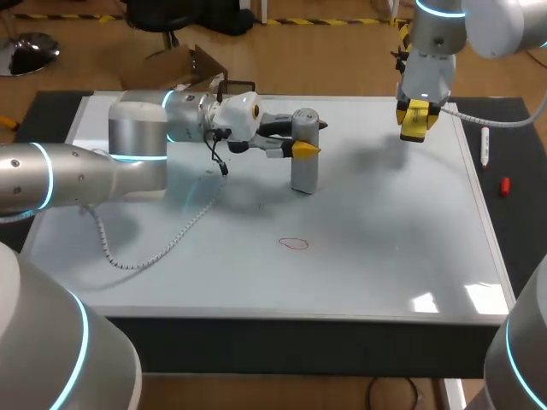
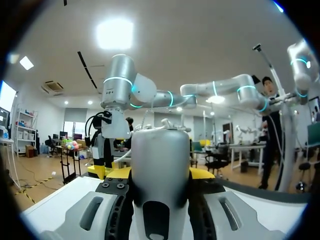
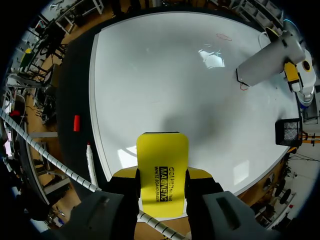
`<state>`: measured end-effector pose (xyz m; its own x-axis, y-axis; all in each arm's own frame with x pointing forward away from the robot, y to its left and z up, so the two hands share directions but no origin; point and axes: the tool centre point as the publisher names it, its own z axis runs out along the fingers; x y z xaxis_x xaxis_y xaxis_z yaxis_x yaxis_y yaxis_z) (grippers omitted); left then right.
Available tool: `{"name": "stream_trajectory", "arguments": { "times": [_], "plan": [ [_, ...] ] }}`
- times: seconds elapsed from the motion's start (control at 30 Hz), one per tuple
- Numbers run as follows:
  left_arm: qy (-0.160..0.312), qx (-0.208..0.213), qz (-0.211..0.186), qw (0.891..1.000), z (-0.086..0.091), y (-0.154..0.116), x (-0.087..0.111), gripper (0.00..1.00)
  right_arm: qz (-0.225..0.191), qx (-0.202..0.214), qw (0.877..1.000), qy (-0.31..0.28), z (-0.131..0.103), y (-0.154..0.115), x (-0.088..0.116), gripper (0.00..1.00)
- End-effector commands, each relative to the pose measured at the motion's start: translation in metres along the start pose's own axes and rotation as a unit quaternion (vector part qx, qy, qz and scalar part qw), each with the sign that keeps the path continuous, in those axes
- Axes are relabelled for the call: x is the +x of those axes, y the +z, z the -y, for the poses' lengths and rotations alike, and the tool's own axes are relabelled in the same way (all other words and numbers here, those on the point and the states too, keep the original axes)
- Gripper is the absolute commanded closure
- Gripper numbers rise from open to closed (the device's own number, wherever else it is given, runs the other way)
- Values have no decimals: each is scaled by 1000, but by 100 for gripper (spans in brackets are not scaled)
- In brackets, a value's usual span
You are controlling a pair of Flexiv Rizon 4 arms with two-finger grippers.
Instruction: Pick up the inspection probe, press it on each red-marked spot on the whiteboard one by one, put down the probe, pick up the eraser, and wipe off all the red marks.
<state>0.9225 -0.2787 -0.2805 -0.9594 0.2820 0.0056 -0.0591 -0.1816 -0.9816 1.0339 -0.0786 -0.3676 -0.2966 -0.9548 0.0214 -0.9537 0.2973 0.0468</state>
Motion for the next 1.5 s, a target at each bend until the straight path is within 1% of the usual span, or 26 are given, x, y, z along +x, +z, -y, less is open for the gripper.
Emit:
{"name": "stream_trajectory", "arguments": {
  "times": [0.03, 0.5, 0.6, 0.77, 1.03, 1.17, 1.3, 1.5],
  "plan": [
    [-2, 2, -2, 1000, -7, -2, -2, 100, -2, 0, 1000, -1, 1, -1, 0, 100],
    [2, -2, -4, 1000, -2, -4, -2, 100, -2, 0, 1000, -1, 1, -1, 0, 100],
    [11, -1, -2, 1000, 5, -4, 0, 100, -2, 0, 1000, -1, 1, -1, 0, 100],
    [21, 2, -3, 1000, 24, -2, 2, 100, -2, 0, 1000, -1, 1, -1, 0, 100],
    [25, 11, 4, 1000, 45, -6, 4, 100, -2, 0, 1000, -1, 1, -1, 0, 100],
    [31, 16, 15, 999, 59, -16, 4, 100, -2, 0, 1000, -1, 1, -1, 0, 100],
    [39, 19, 31, 999, 70, -32, 6, 100, -2, 0, 1000, -1, 1, -1, 0, 100],
    [53, 22, 61, 996, 84, -68, 8, 100, -2, 0, 1000, -1, 1, -1, 0, 100]
  ]
}}
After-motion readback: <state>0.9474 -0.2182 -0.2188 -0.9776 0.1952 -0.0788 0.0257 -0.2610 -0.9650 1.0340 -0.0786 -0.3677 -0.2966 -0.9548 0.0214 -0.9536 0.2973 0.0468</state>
